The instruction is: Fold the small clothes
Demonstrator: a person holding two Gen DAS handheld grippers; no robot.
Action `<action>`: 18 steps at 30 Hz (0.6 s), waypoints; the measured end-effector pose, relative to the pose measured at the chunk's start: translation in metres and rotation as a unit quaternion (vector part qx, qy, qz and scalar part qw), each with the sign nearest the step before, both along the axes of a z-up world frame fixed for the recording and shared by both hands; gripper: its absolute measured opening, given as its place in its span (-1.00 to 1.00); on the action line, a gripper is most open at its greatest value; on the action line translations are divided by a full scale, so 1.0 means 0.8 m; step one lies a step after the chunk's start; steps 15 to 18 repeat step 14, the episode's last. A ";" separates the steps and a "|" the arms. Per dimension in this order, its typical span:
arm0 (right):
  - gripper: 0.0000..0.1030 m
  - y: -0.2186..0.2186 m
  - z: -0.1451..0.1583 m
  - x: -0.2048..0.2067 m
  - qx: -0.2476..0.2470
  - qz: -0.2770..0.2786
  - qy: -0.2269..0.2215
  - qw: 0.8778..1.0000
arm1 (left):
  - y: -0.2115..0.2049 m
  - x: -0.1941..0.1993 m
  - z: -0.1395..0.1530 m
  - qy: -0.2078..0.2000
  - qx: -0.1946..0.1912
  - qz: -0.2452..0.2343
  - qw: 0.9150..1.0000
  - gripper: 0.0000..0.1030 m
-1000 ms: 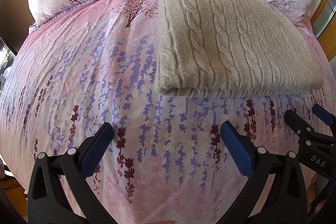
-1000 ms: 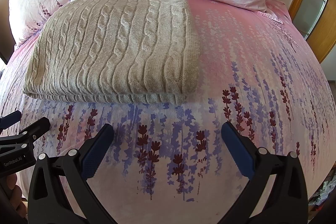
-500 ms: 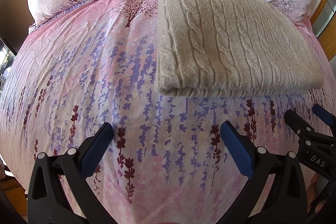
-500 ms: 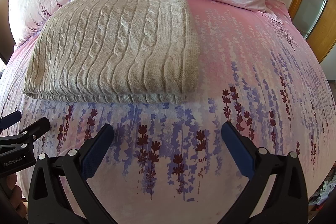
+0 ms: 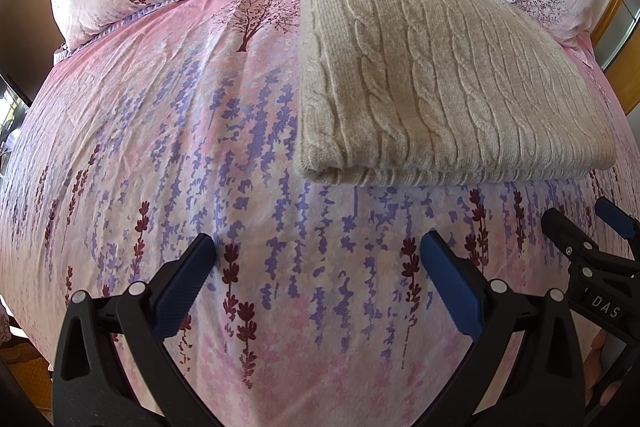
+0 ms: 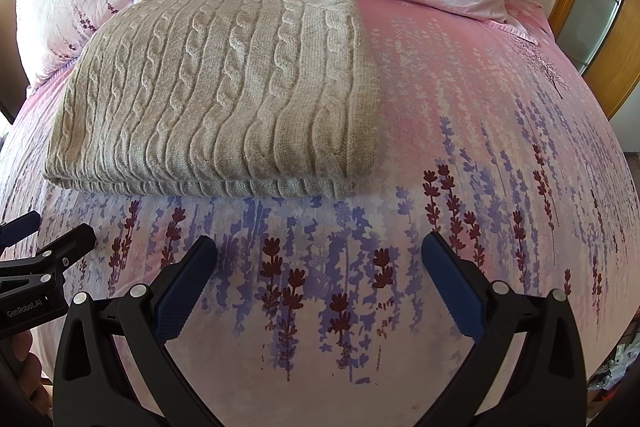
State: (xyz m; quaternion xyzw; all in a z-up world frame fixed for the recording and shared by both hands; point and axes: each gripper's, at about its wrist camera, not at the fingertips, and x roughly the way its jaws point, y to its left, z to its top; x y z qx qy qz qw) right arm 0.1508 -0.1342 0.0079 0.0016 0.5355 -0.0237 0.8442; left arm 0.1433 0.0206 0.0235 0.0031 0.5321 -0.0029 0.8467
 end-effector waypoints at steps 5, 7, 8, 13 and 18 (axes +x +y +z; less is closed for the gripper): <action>0.97 0.000 0.000 0.000 0.000 0.000 0.000 1.000 | 0.000 0.000 0.000 0.000 0.000 -0.001 1.000 0.97; 0.97 0.000 0.000 0.000 0.000 0.000 0.000 1.000 | 0.000 0.001 0.000 0.000 0.000 -0.001 1.000 0.97; 0.97 0.000 0.000 0.000 0.000 0.000 0.000 1.000 | 0.000 0.001 -0.001 0.000 0.000 -0.002 1.000 0.97; 0.97 0.000 0.000 0.000 0.000 0.000 0.000 1.000 | 0.000 0.001 0.000 -0.001 0.000 -0.001 1.000 0.97; 0.97 0.000 0.000 0.000 0.000 0.000 0.000 1.000 | 0.000 0.001 0.000 -0.001 0.000 -0.001 1.000 0.97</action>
